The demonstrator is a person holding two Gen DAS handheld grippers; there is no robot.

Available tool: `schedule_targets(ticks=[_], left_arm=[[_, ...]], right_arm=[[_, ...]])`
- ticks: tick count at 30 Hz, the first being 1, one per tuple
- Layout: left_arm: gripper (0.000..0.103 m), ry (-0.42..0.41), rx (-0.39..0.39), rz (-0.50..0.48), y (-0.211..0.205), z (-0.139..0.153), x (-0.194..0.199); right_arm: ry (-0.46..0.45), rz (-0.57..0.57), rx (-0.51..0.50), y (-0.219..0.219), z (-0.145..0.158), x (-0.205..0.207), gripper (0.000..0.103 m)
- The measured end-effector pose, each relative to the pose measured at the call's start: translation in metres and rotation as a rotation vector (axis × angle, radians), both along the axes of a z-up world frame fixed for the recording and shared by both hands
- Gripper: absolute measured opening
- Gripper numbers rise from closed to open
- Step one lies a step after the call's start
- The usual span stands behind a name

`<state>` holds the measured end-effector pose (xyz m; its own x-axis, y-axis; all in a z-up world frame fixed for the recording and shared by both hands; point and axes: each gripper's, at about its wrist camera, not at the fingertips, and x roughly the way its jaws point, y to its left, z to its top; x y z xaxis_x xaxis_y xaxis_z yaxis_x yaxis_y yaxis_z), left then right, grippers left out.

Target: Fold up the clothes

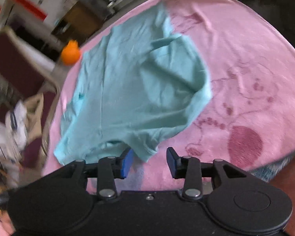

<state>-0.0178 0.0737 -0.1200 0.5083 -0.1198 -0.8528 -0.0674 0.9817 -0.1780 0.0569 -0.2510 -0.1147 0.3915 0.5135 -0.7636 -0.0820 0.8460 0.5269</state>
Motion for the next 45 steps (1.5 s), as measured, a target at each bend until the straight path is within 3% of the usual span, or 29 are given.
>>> schedule_targets(ticks=[3, 6, 7, 8, 10, 12, 14, 16, 17, 18, 23, 25, 29, 32, 35, 39, 45], left_arm=[[0.032, -0.008, 0.013, -0.031, -0.009, -0.008, 0.006], [0.021, -0.050, 0.079, -0.060, -0.019, -0.009, 0.011], [0.009, -0.052, 0.083, -0.052, -0.018, -0.007, 0.011], [0.005, -0.053, 0.088, -0.043, -0.018, -0.005, 0.011], [0.005, -0.034, 0.071, -0.042, -0.015, 0.004, 0.008], [0.006, -0.015, 0.055, -0.042, -0.012, 0.013, 0.005], [0.010, 0.034, 0.051, -0.053, -0.011, 0.009, 0.004], [0.011, 0.083, 0.048, -0.065, -0.010, 0.004, 0.004], [0.011, 0.079, 0.061, -0.070, -0.011, 0.004, 0.000], [0.011, 0.064, 0.062, -0.076, -0.010, 0.007, -0.005], [0.015, -0.048, 0.062, -0.061, -0.004, 0.024, -0.010], [0.014, -0.078, 0.092, -0.031, -0.009, 0.024, 0.003], [0.014, -0.034, 0.174, -0.043, -0.025, 0.002, 0.030], [0.016, 0.012, 0.245, -0.086, -0.033, -0.007, 0.024], [0.015, 0.064, 0.219, -0.088, -0.026, -0.002, 0.012], [0.015, 0.059, 0.156, -0.038, -0.009, 0.014, 0.009], [0.016, -0.121, 0.123, 0.028, 0.001, 0.076, 0.030]], right_arm=[[-0.062, 0.087, -0.061, 0.016, -0.005, 0.002, 0.043], [-0.113, 0.148, -0.120, 0.033, -0.011, 0.004, 0.038], [-0.128, 0.152, -0.146, 0.038, -0.010, 0.002, 0.018], [-0.133, 0.149, -0.161, 0.040, -0.009, 0.000, 0.009], [-0.123, 0.135, -0.158, 0.039, -0.004, -0.004, 0.009], [-0.059, 0.090, -0.067, 0.029, 0.003, -0.006, 0.009], [-0.012, 0.065, -0.049, 0.022, 0.006, -0.006, 0.011], [0.023, 0.078, -0.082, 0.022, 0.002, -0.004, 0.019], [0.032, 0.080, -0.109, 0.023, 0.001, -0.005, 0.029], [0.040, 0.082, -0.137, 0.023, 0.000, -0.006, 0.032], [-0.095, 0.095, -0.133, 0.022, 0.029, -0.019, 0.031], [-0.160, 0.088, -0.163, 0.026, 0.035, -0.013, 0.027], [-0.203, 0.096, -0.216, 0.044, 0.019, 0.012, 0.023], [-0.157, 0.141, -0.318, 0.056, -0.003, 0.013, 0.023], [-0.157, 0.169, -0.354, 0.050, -0.002, -0.005, 0.023], [-0.139, 0.146, -0.298, 0.035, 0.019, -0.013, 0.023], [-0.264, -0.031, -0.092, 0.006, 0.088, 0.017, 0.025]])
